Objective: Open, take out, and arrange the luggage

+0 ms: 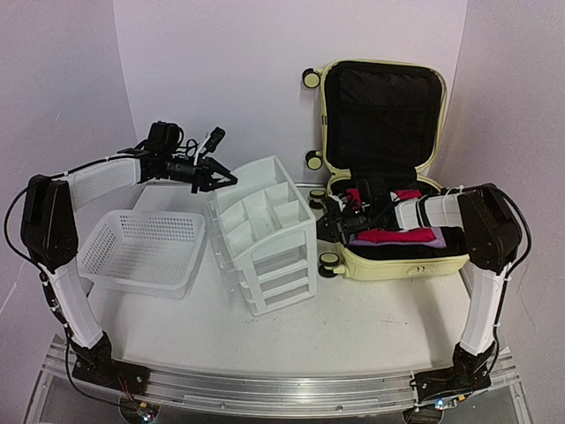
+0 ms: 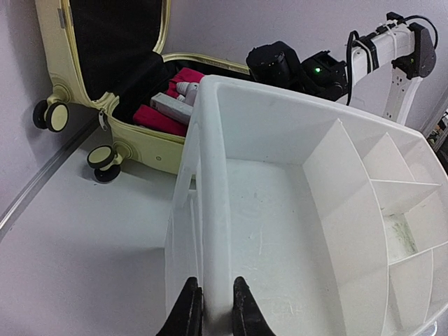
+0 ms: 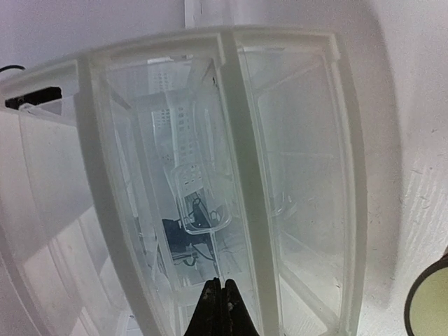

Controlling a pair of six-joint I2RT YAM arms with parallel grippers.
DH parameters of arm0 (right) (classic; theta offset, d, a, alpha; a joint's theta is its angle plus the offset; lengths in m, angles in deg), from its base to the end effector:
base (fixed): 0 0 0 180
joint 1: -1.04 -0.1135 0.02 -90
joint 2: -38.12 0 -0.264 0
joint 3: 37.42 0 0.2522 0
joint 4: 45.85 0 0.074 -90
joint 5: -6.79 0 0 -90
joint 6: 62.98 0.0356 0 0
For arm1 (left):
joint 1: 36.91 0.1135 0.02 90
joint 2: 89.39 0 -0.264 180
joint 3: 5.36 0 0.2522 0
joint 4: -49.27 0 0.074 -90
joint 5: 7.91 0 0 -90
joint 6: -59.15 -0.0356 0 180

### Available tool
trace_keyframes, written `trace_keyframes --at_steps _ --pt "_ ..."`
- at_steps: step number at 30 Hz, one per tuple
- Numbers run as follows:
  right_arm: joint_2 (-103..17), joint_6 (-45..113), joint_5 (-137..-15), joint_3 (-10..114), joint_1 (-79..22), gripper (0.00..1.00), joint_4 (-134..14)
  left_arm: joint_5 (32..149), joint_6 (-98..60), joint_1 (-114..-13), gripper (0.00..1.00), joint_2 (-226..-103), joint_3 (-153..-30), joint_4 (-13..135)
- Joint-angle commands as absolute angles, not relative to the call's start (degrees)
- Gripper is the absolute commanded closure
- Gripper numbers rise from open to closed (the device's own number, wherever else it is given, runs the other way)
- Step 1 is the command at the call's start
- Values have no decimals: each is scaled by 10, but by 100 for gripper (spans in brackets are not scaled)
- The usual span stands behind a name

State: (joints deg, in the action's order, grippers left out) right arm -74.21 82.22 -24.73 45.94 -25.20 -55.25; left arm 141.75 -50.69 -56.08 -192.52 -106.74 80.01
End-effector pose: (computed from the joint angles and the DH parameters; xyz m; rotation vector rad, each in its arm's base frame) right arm 0.3575 0.2101 0.1781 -0.0300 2.5546 1.8244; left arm 0.3768 -0.1635 0.3135 1.2019 1.5967 -1.0870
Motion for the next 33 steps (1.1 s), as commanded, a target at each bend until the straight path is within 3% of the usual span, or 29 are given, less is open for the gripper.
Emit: trace_keyframes --at_steps 1,9,20,33 --pt "-749 808 -240 486 -282 100 -548 1490 -461 -560 100 -1868 -1079 739" --pt "-733 822 -254 482 -309 100 -523 1499 -443 -560 100 -1860 -1072 718" --pt "-655 812 -261 399 -233 100 -527 1508 -441 -559 100 -1834 -1066 715" --pt "-699 796 -256 433 -271 100 -546 1511 -422 -559 100 -1821 -1078 701"
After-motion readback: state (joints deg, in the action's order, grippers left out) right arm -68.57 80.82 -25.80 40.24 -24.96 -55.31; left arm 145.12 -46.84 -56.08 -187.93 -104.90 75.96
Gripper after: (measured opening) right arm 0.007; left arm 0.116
